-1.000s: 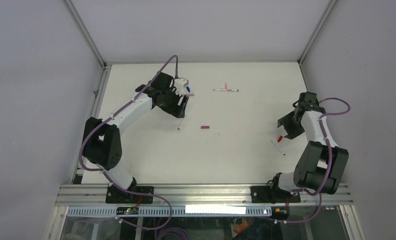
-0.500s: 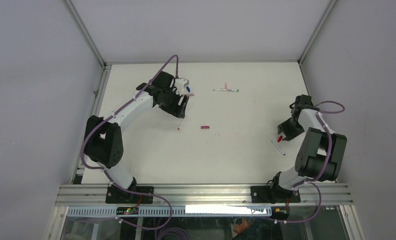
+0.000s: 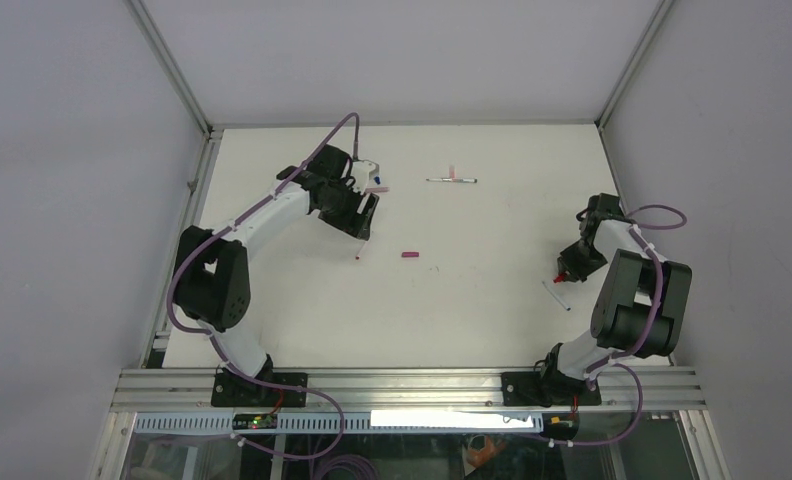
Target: Insert the pens into the pen caps
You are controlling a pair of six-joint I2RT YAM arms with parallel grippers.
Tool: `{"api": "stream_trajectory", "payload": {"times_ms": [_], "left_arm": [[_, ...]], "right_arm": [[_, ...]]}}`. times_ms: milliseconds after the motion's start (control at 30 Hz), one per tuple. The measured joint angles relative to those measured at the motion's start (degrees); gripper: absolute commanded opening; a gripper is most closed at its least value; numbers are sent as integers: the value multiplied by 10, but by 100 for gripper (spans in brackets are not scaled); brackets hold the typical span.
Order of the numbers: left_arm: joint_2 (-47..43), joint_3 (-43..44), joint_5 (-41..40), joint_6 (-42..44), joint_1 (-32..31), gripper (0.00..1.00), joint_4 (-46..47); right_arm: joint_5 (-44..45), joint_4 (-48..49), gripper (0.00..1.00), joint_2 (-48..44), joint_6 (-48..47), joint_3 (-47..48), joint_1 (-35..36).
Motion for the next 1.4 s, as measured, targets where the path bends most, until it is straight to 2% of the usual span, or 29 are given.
{"api": "stream_trajectory", "payload": {"times_ms": [67, 467, 567, 700, 967, 1400], "left_arm": [[2, 0, 3, 0, 0, 69, 0], [44, 0, 22, 0, -2, 61, -2], [52, 0, 21, -1, -9, 54, -3], [73, 0, -16, -3, -28, 49, -3], [109, 0, -110, -26, -52, 49, 5], [113, 0, -121, -52, -50, 33, 27]], "right_arm": [[2, 3, 0, 0, -2, -1, 0], [-5, 29, 0, -2, -2, -6, 0], [-11, 36, 0, -4, -2, -9, 0], [-18, 51, 0, -14, -2, -20, -1], [-35, 66, 0, -25, -2, -32, -2], [-42, 69, 0, -28, -2, -36, -2]]}}
